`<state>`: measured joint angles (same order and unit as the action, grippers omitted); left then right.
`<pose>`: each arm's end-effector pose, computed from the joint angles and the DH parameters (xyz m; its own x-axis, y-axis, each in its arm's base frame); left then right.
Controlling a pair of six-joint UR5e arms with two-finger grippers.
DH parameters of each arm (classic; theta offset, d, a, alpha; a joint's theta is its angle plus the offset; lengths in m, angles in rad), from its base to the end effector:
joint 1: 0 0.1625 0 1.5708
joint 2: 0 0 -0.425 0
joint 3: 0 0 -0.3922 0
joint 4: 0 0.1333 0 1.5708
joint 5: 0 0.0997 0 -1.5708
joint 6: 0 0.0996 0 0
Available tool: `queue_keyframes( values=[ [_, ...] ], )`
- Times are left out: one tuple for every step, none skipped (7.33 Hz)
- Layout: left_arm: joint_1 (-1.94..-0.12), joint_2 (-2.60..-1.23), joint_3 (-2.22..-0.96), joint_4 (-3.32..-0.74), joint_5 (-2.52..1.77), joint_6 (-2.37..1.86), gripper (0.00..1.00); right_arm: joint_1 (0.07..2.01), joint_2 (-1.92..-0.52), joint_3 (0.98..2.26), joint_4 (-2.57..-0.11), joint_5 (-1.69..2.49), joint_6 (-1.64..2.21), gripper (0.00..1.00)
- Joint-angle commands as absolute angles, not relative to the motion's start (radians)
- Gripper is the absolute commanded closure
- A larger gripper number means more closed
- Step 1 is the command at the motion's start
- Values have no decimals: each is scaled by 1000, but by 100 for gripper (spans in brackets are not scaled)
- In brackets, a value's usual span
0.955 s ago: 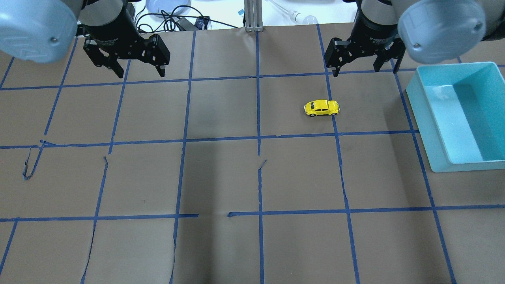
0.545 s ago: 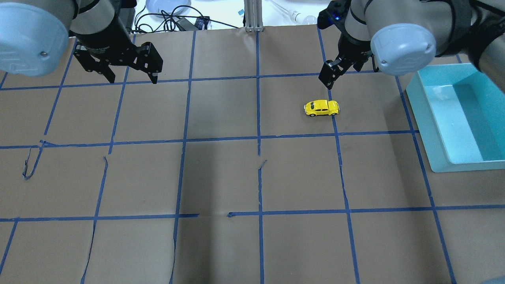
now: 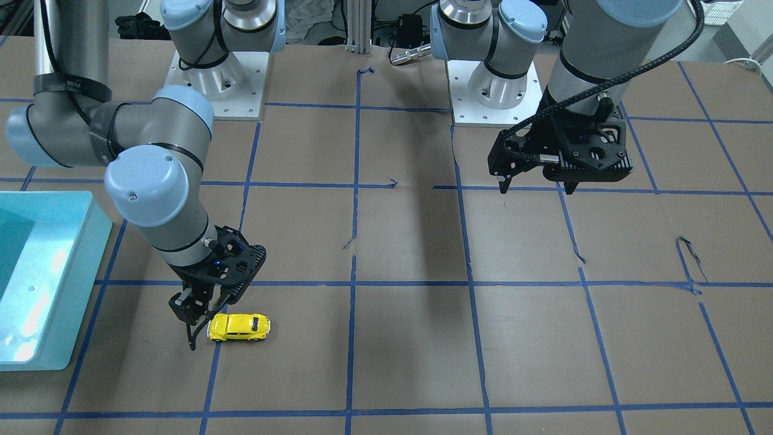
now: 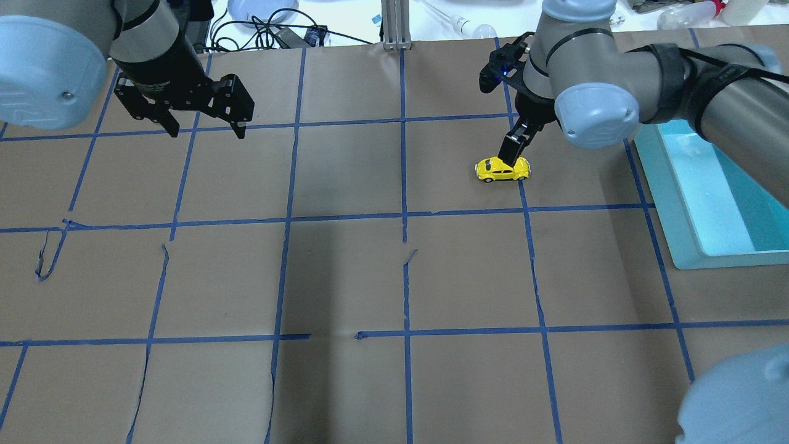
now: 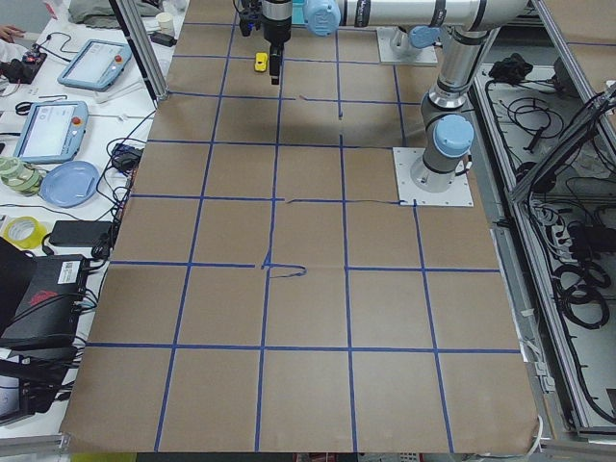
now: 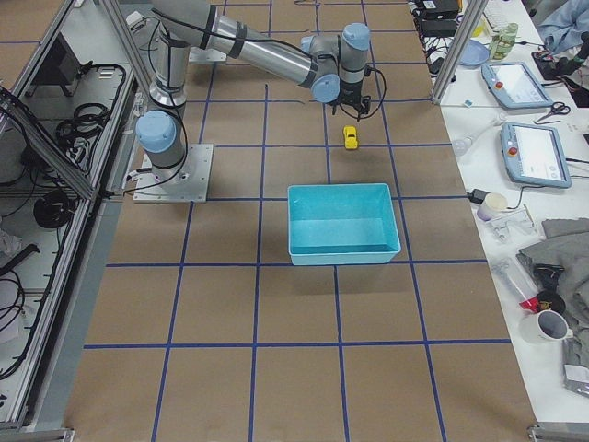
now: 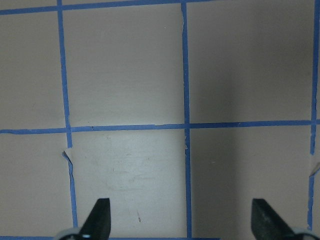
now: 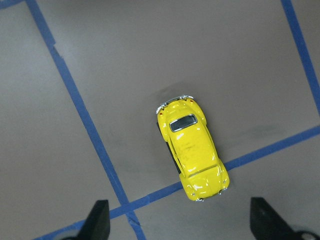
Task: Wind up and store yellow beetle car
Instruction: 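Lower the right gripper over the stopped yellow car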
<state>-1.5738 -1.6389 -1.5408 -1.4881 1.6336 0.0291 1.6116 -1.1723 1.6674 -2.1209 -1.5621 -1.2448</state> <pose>-0.1286 -0.5245 0.4767 -0.9975 0.0293 -0.0640 0.0320 0.9986 -0.0427 0.1591 -0.6091 0.2739 -0.2814 -0.9583 0.0493 -0.9595 0.2804 -0.0258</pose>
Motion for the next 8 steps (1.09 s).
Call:
queue_keyframes(
  values=[
    [-1569, -1638, -1542, -1497, 1635, 29, 0, 1612, -1148, 1667, -2138, -1557, -1524, 0],
    [-1569, -1638, -1542, -1503, 1635, 31, 0, 1611, -1099, 1658, -2172, -1559, -1616, 0],
    [-1571, -1638, -1543, -1506, 1635, 31, 0, 1611, -1076, 1658, -2202, -1555, -1649, 0],
    [-1571, -1637, -1546, -1515, 1638, 31, 0, 1612, -1057, 1655, -2203, -1557, -1651, 0],
    [-1571, -1635, -1546, -1511, 1647, 32, 0, 1612, -1045, 1646, -2201, -1557, -1644, 0],
    [-1571, -1635, -1546, -1506, 1661, 35, 0, 1612, -1026, 1622, -2200, -1555, -1631, 0],
    [-1575, -1632, -1548, -1512, 1661, 37, 0, 1612, -1011, 1620, -2198, -1552, -1622, 0],
    [-1575, -1631, -1548, -1509, 1661, 37, 0, 1612, -1011, 1620, -2198, -1542, -1565, 0]
  ],
)
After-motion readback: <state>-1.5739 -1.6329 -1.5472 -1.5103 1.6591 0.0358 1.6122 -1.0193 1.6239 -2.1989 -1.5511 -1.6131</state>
